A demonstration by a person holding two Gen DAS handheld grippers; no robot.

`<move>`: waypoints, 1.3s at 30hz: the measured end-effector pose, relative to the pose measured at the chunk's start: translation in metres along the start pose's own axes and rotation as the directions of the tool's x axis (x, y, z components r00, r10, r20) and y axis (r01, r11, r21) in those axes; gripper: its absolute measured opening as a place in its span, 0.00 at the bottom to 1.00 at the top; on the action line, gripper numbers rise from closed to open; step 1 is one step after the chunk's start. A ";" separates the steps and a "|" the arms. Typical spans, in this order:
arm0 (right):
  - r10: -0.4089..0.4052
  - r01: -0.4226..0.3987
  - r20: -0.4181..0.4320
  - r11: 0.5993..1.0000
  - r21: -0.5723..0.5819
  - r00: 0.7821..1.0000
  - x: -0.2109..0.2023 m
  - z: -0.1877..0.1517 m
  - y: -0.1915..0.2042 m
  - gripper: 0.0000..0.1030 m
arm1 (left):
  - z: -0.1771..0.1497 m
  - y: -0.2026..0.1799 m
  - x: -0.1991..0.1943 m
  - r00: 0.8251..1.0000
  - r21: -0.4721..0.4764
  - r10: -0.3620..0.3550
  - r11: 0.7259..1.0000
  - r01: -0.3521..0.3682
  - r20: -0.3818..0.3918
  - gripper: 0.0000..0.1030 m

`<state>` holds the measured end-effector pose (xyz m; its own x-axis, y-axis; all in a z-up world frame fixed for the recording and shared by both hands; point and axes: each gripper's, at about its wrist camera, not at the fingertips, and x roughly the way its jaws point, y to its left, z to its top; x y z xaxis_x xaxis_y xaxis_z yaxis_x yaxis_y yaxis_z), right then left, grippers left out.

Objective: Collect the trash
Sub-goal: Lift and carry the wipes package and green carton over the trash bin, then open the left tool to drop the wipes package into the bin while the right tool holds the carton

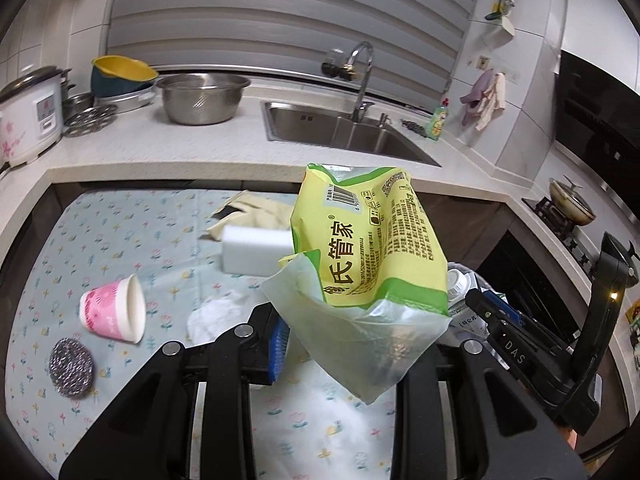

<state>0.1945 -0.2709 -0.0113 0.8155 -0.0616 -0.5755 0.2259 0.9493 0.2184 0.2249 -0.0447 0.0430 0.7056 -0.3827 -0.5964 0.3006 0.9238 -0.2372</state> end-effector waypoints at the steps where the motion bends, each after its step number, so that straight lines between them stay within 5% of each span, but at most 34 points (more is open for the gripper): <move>1: -0.006 0.006 0.006 1.000 0.006 1.000 -0.002 0.002 -0.006 0.22 | 0.002 -0.007 0.002 1.000 0.010 -0.006 1.000 0.006 0.001 0.27; 9: -0.070 0.068 0.029 0.996 0.064 0.997 -0.011 0.011 -0.063 0.22 | 0.003 -0.064 0.029 0.996 0.074 -0.081 0.994 0.084 -0.039 0.27; 24: -0.139 0.139 -0.014 0.976 0.169 0.990 0.004 0.003 -0.150 0.23 | -0.015 -0.156 0.105 0.961 0.161 -0.204 0.959 0.235 -0.189 0.31; 29: -0.146 0.148 -0.022 0.972 0.183 0.989 0.010 0.001 -0.161 0.23 | -0.014 -0.166 0.118 0.956 0.133 -0.223 0.959 0.250 -0.193 0.66; 39: -0.141 0.143 -0.027 0.972 0.185 0.990 0.017 0.001 -0.165 0.23 | -0.008 -0.165 0.124 0.961 0.125 -0.217 0.963 0.240 -0.172 0.72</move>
<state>0.1716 -0.4289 -0.0558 0.7608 -0.1862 -0.6217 0.4350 0.8572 0.2756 0.2582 -0.2448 0.0022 0.5024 -0.5663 -0.6533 0.5390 0.7960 -0.2754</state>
